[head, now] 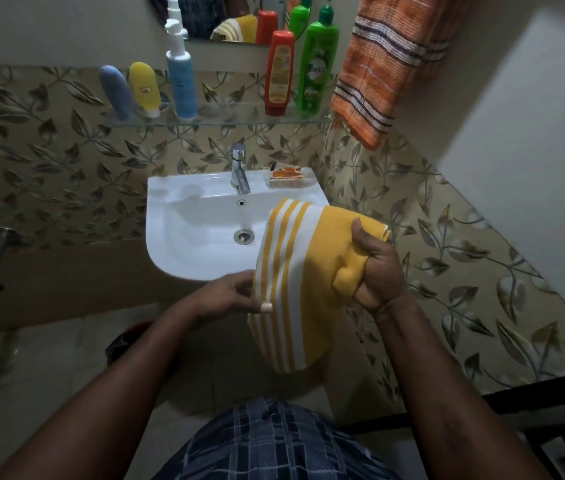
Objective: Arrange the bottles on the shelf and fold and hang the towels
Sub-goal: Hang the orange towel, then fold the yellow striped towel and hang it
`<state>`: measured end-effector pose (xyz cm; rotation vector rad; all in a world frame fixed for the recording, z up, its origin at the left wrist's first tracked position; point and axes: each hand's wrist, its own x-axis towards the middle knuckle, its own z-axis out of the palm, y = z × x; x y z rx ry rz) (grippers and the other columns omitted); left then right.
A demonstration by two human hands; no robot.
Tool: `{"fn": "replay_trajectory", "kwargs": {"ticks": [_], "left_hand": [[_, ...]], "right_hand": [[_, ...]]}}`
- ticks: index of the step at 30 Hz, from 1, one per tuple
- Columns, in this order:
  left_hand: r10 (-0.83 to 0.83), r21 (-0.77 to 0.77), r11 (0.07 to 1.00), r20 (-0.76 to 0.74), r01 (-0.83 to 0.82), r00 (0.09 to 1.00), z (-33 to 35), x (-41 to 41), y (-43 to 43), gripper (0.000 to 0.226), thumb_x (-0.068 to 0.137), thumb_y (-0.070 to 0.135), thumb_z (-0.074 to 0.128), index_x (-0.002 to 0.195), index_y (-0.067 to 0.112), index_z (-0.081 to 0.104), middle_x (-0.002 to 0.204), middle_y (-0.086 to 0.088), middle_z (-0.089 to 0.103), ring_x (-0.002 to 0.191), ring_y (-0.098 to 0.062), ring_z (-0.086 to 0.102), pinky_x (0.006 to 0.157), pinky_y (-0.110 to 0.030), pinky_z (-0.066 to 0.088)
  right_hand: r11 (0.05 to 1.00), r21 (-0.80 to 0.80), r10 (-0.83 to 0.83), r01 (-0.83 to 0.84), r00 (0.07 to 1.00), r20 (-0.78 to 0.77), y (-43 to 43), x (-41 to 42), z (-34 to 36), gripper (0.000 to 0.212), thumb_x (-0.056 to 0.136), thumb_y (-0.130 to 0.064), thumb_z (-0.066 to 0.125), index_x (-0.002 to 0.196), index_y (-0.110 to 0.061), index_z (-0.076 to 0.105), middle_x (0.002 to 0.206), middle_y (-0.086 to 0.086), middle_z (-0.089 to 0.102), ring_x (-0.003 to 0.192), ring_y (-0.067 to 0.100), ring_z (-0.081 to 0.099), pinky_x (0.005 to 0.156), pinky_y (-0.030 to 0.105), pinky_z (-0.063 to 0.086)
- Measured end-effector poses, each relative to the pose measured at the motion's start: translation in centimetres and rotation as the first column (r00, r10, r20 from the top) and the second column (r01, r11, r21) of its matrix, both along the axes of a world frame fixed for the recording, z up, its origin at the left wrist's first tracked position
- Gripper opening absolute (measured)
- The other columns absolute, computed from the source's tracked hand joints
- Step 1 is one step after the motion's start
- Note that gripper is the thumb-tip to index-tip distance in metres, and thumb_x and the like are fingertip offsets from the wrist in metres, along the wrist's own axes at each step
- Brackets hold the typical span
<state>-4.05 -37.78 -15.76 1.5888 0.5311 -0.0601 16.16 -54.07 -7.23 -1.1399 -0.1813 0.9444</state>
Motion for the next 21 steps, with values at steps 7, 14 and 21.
{"fn": "replay_trajectory", "kwargs": {"ticks": [7,14,21], "left_hand": [[0.174,-0.003,0.985,0.128,-0.175,0.976,-0.5,1.3,-1.8,0.064,0.066,0.031,0.093,0.126,0.031,0.069,0.123,0.008,0.076,0.116,-0.014,0.071,0.102,-0.042,0.057],[0.256,-0.067,0.965,0.071,-0.252,0.964,-2.3,2.0,-2.4,0.062,0.047,0.047,0.089,0.106,0.03,0.074,0.109,0.005,0.078,0.108,-0.018,0.071,0.094,-0.036,0.057],[0.201,-0.258,0.943,-0.06,-0.209,0.978,-5.0,1.0,-0.7,0.068,0.044,0.027,0.085,0.108,0.01,0.072,0.108,-0.008,0.079,0.104,-0.031,0.071,0.1,-0.042,0.056]], "right_hand": [[0.994,0.111,0.023,-0.019,0.999,-0.041,-0.1,0.7,1.3,0.054,0.099,-0.04,0.059,0.142,-0.008,0.057,0.135,0.016,0.069,0.125,0.039,0.065,0.103,0.06,0.053],[0.988,0.154,0.018,-0.01,0.998,-0.054,0.1,0.6,1.1,0.053,0.1,-0.035,0.06,0.144,-0.005,0.057,0.139,0.018,0.066,0.13,0.041,0.061,0.108,0.062,0.048],[0.993,0.109,-0.041,0.041,0.999,-0.009,-0.1,1.8,1.1,0.047,0.095,-0.013,0.065,0.14,-0.002,0.06,0.134,0.017,0.069,0.124,0.041,0.065,0.101,0.057,0.054]]}}
